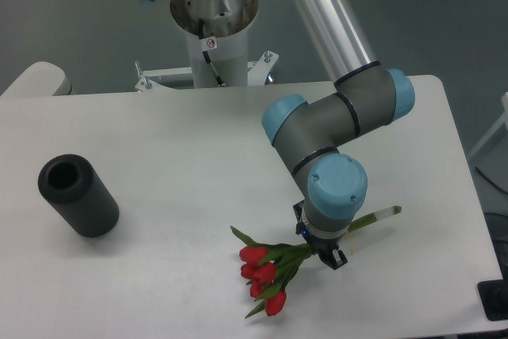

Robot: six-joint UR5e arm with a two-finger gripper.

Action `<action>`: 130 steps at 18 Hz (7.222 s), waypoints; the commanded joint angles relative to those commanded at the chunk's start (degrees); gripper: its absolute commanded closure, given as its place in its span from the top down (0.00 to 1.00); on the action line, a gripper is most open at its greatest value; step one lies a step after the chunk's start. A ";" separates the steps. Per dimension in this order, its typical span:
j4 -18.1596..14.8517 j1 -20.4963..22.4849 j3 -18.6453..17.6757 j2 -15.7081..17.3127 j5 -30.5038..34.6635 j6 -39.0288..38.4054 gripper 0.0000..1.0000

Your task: Insert the flowers into the vase

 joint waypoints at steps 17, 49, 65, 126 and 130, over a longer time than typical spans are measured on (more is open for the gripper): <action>-4.66 -0.61 -5.79 5.71 -16.07 -5.00 0.07; 13.97 -8.70 -13.36 15.12 -72.23 -26.63 0.08; 18.72 -11.16 -28.20 25.57 -83.15 -24.35 0.12; 20.13 10.81 -29.37 12.84 -61.37 -2.02 1.00; 19.78 11.60 -23.57 10.99 -48.82 -2.37 1.00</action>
